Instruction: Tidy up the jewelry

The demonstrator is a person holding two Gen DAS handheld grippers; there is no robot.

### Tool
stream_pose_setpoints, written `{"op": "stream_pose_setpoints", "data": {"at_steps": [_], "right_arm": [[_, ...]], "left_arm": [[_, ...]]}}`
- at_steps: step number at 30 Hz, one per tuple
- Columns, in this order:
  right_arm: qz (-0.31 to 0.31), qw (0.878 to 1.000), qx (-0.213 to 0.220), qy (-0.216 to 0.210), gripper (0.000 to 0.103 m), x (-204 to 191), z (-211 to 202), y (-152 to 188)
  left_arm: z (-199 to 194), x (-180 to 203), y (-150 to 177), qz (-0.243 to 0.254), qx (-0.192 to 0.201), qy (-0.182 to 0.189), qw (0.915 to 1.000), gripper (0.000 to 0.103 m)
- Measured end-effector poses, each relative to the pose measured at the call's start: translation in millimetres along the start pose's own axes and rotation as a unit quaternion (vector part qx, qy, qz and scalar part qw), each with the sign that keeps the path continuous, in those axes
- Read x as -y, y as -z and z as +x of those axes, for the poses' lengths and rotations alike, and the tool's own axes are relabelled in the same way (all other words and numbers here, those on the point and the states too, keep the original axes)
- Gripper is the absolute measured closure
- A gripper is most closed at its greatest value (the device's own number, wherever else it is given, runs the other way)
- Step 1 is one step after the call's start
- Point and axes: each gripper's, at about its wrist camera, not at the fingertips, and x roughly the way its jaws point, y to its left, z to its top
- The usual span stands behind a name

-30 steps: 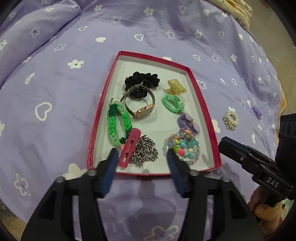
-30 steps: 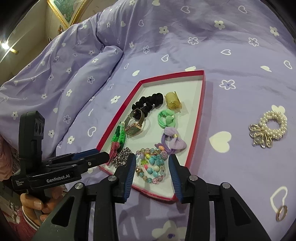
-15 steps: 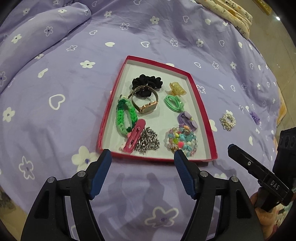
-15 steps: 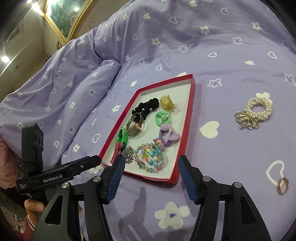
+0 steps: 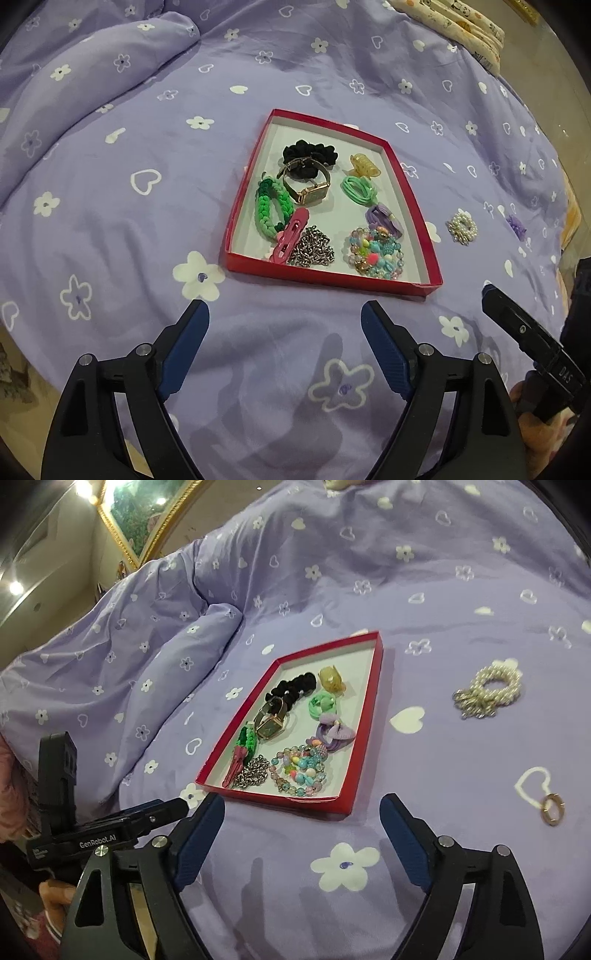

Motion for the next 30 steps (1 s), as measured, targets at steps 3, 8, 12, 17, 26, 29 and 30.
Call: {"op": "stream_pose_setpoints", "data": {"at_steps": [3,8,12,17,26,29,30], "right_arm": [[-0.028,0.999,0.014,0.016,0.014,-9,-9,1],[-0.092,0.993,0.050,0.045,0.006,-31,-30,-6],[-0.135,0.986,0.078,0.058,0.000,-45,-45,-15],[-0.135,0.987,0.068,0.059,0.000,-37,-32,-12],[-0.102,0.992,0.034,0.072,0.000,-16,-4,12],[-0.091,0.993,0.020,0.070,0.000,-14,1,17],[-0.089,0.993,0.017,0.069,0.000,-14,2,18]], "left_arm": [[-9,3,2,0.006,0.014,-0.021,0.9997,0.014],[-35,12,-4,0.029,0.061,-0.038,0.9970,0.010],[-47,22,-4,0.059,0.116,-0.054,0.9901,0.000],[-30,24,3,0.066,0.103,-0.063,0.9904,0.000],[-10,22,22,0.065,0.088,-0.083,0.9906,0.000],[-11,19,23,0.059,0.084,-0.085,0.9911,0.000],[-11,19,23,0.056,0.083,-0.084,0.9914,0.000]]}}
